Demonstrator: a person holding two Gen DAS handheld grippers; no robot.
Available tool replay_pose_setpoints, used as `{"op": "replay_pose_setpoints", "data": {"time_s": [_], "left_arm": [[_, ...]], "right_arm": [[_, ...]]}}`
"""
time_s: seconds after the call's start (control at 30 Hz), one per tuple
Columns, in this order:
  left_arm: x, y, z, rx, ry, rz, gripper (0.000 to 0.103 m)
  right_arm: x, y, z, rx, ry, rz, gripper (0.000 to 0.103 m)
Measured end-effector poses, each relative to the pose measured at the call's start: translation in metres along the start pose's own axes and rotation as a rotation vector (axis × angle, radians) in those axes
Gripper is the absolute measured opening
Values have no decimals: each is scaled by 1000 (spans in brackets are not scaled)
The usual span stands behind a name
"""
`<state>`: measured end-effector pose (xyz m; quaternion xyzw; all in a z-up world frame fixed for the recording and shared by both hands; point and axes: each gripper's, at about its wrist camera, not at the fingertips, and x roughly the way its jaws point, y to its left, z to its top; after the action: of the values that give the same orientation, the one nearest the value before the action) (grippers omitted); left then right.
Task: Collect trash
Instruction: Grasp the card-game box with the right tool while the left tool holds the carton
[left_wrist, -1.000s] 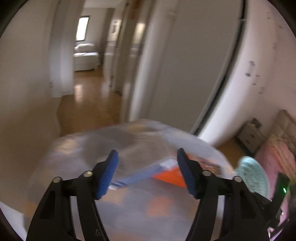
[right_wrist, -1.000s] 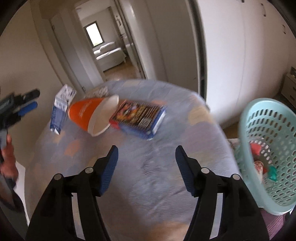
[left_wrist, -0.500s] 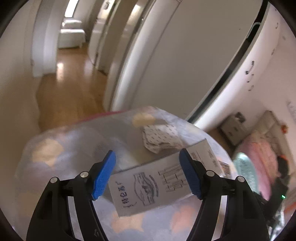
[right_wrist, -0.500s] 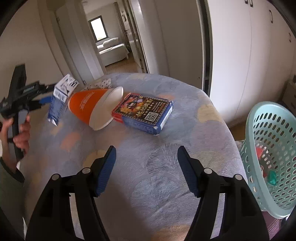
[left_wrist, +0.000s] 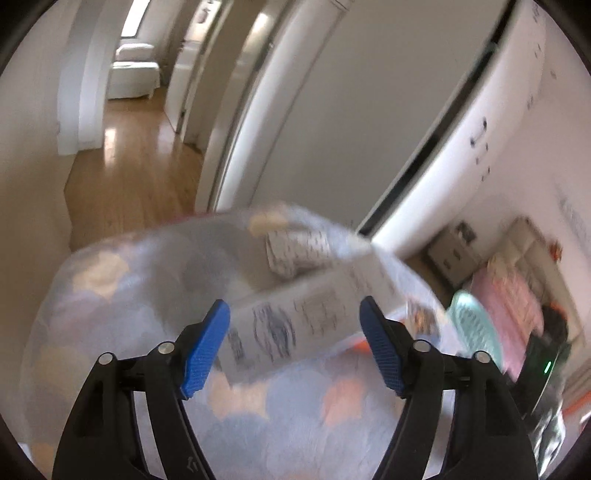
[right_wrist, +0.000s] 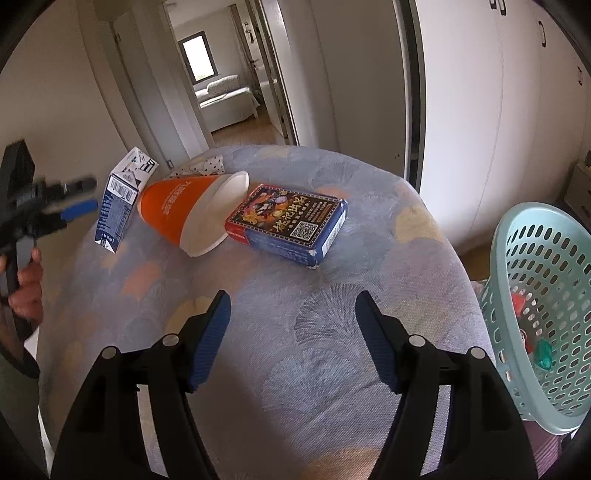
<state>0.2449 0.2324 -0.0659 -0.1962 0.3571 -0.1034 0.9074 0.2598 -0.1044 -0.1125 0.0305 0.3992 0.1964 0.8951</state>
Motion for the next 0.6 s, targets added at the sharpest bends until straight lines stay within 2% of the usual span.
{"op": "replay_pose_setpoints", "data": {"time_s": [0.1, 0.2, 0.33, 0.4, 0.6], "left_arm": [[14, 8, 17, -21, 13, -7, 73], [38, 23, 24, -59, 71, 5, 73], [42, 41, 18, -150, 125, -109, 71], [35, 40, 8, -139, 153, -108, 71], [15, 14, -29, -67, 208, -172, 71]], "right_arm": [[2, 1, -1, -2, 7, -9, 67], [1, 2, -1, -4, -5, -28, 69], [-1, 2, -2, -3, -15, -36, 71], [0, 2, -2, -1, -13, -36, 71], [-1, 5, -2, -13, -22, -54, 71]]}}
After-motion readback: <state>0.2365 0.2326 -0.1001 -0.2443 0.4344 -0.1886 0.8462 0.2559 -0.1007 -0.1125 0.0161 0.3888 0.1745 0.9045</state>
